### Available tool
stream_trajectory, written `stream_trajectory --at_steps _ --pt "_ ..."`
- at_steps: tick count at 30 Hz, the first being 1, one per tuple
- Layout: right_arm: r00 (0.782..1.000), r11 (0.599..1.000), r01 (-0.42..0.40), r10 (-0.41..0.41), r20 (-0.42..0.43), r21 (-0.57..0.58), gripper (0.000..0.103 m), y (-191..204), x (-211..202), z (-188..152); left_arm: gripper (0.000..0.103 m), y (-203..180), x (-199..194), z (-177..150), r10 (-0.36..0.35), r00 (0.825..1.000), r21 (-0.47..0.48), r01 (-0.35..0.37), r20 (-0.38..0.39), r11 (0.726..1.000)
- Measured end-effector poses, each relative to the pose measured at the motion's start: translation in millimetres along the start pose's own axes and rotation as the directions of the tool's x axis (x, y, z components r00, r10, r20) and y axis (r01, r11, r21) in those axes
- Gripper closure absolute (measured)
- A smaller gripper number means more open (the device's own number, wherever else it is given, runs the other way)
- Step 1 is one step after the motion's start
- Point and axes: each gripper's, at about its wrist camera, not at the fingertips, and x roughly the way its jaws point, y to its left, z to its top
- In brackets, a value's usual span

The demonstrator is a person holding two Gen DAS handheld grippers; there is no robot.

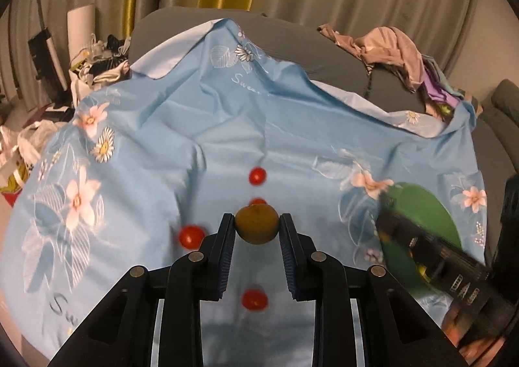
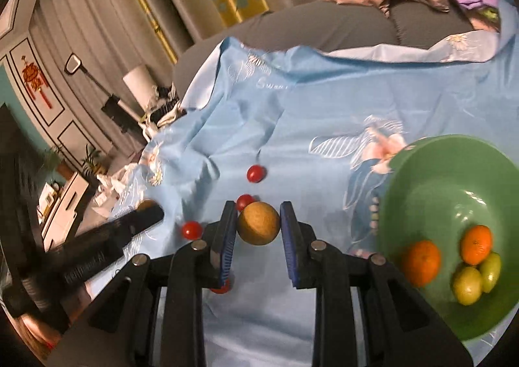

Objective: Organize fruits
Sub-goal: 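Carry the yellow mandarin in the right gripper over the green bowl, then lower the yellow mandarin into the bowl and open the right gripper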

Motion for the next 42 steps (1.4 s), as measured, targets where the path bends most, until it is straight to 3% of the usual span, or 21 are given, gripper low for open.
stream_trajectory --at_steps 3,11,16,21,32,42 --pt "1.000 1.000 0.009 -0.009 0.027 0.005 0.076 -4 -12 -3 0.075 -14 -1 -7 -0.018 1.000 0.054 0.017 0.005 0.998" --pt "0.995 0.999 0.038 -0.040 0.091 0.022 0.076 -14 -35 1 0.075 -30 -6 -14 -0.068 0.997 0.081 0.067 0.019 0.994" --pt "0.989 0.996 0.074 -0.080 0.122 0.055 0.076 -29 -50 2 0.075 -44 -10 -20 -0.065 0.997 0.130 0.059 0.038 0.990" --pt "0.980 0.991 0.112 -0.124 0.155 0.079 0.076 -42 -66 2 0.075 -63 -14 -22 -0.115 0.993 0.161 0.109 0.031 0.981" --pt "0.931 0.949 0.229 -0.279 0.235 0.219 0.076 -88 -115 -3 0.075 -135 -9 -24 -0.208 0.978 0.264 0.196 0.019 0.944" --pt "0.900 0.877 0.308 -0.395 0.186 0.369 0.075 -141 -132 -14 0.075 -190 26 -33 -0.287 0.954 0.295 0.301 -0.091 0.907"
